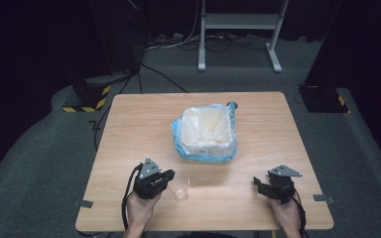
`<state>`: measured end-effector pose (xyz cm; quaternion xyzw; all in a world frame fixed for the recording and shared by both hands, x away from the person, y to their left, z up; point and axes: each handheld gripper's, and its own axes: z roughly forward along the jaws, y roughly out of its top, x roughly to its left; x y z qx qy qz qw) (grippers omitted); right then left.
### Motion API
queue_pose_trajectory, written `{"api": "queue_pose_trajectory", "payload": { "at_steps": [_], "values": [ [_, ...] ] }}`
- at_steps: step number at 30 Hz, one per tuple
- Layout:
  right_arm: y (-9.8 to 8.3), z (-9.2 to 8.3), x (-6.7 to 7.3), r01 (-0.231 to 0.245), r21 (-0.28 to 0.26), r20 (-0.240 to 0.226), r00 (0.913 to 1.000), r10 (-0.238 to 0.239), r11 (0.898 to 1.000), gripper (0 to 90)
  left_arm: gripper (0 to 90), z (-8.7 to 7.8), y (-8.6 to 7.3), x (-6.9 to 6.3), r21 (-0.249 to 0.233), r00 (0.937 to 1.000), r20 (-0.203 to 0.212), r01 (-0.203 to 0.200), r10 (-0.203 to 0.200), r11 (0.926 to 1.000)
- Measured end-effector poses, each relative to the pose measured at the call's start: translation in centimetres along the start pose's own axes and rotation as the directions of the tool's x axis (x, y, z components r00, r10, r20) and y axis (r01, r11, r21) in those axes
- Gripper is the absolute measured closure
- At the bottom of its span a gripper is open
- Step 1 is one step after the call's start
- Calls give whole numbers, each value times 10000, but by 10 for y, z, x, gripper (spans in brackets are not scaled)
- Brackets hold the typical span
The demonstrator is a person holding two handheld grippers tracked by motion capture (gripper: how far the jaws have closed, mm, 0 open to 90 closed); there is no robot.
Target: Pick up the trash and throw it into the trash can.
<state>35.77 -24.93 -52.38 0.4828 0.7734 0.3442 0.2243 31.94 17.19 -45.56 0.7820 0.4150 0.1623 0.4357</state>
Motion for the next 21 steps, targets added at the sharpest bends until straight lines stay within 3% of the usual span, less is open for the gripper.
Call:
{"api": "queue_pose_trajectory", "payload": {
  "at_steps": [15,21],
  "values": [
    [0,0,0,5,-1,-2,10000,-5,10000,344,859,0,6,-2,-35,9997,-16,-238,238,9997],
    [0,0,0,5,-1,0,10000,-5,10000,344,863,-3,10,-2,-183,9998,101,-155,157,9997]
  ]
}}
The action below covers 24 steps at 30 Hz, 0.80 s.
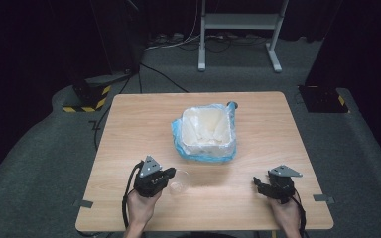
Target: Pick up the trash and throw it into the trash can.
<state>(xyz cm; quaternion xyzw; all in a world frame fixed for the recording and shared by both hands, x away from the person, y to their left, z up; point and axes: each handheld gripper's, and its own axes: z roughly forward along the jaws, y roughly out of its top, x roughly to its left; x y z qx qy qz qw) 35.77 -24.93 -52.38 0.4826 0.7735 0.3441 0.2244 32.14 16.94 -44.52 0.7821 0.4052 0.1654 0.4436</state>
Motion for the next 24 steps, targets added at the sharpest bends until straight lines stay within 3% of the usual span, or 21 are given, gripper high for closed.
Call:
{"api": "queue_pose_trajectory", "payload": {
  "at_steps": [19,24],
  "values": [
    [0,0,0,-9,1,-6,10000,9,10000,344,865,-12,30,-1,-434,9998,214,-41,50,9990],
    [0,0,0,0,-2,-3,10000,0,10000,344,865,-14,38,1,-521,9990,418,149,-127,9985]
  ]
}}
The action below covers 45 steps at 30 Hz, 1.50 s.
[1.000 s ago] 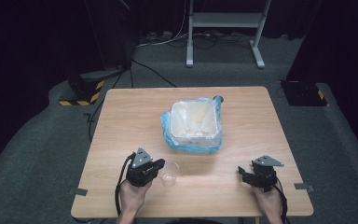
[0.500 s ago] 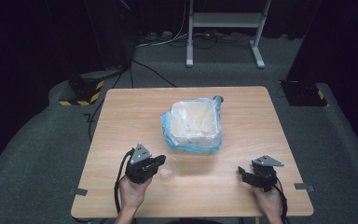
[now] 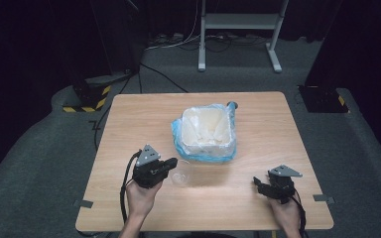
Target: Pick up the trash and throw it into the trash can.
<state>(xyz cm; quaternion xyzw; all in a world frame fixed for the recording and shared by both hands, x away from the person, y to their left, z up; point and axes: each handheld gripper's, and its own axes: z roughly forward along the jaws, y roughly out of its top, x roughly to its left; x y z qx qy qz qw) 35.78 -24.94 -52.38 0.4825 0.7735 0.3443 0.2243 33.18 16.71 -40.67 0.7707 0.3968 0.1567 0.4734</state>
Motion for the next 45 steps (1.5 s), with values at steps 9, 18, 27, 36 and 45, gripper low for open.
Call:
{"api": "queue_pose_trajectory", "payload": {
  "at_steps": [9,18,27,36,45],
  "values": [
    [0,0,0,17,-3,-3,10000,-17,10000,344,865,-4,18,0,-121,9997,195,152,-149,9998],
    [0,0,0,41,1,-37,10000,-41,10000,335,866,-11,37,2,-279,9989,284,388,-380,9989],
    [0,0,0,3,13,-30,10000,-3,10000,335,865,-18,65,2,-533,9987,393,331,-310,9980],
    [0,0,0,-3,15,-31,10000,4,10000,335,865,-20,88,1,-737,9980,575,288,-246,9969],
    [0,0,0,-1,17,-30,10000,1,10000,334,865,-13,105,2,-909,9962,824,340,-265,9953]
  ]
}}
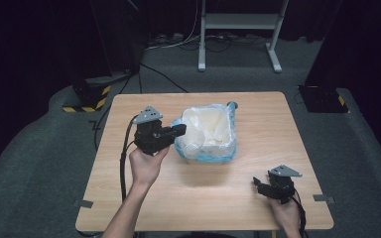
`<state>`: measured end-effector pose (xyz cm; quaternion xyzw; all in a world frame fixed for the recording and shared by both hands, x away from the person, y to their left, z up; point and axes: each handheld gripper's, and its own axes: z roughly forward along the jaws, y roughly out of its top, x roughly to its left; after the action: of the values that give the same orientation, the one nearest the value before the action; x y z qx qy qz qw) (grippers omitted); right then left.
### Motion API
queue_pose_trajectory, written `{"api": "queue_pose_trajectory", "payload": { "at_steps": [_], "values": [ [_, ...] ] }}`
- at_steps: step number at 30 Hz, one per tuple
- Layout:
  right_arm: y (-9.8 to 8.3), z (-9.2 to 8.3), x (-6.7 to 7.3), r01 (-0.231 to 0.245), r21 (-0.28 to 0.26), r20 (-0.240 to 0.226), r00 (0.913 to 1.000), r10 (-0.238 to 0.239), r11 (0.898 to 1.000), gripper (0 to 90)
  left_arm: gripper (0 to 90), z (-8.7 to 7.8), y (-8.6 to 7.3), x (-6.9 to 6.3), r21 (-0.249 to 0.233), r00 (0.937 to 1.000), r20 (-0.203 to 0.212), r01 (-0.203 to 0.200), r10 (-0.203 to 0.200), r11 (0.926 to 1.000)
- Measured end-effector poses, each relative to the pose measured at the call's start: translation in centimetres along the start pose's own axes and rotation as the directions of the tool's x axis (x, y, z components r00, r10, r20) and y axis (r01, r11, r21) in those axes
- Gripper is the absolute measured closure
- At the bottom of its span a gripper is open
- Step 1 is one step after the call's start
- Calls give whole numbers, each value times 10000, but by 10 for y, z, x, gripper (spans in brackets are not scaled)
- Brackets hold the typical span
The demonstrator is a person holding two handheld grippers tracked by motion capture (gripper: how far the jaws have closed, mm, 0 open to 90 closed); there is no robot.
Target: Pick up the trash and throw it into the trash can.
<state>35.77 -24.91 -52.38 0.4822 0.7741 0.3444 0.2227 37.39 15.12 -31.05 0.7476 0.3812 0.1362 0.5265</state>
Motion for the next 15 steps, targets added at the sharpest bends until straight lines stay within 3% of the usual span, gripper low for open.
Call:
{"api": "queue_pose_trajectory", "payload": {
  "at_steps": [2,7,15],
  "values": [
    [0,0,0,7,-4,-1,10000,-7,10000,334,865,1,3,1,-130,9996,248,157,-153,9998],
    [0,0,0,6,-3,-2,10000,-6,10000,335,865,4,10,-1,-137,9999,112,-89,90,9999],
    [0,0,0,7,-2,-1,10000,-7,10000,335,866,15,20,4,-105,9999,143,15,-13,9999]
  ]
}}
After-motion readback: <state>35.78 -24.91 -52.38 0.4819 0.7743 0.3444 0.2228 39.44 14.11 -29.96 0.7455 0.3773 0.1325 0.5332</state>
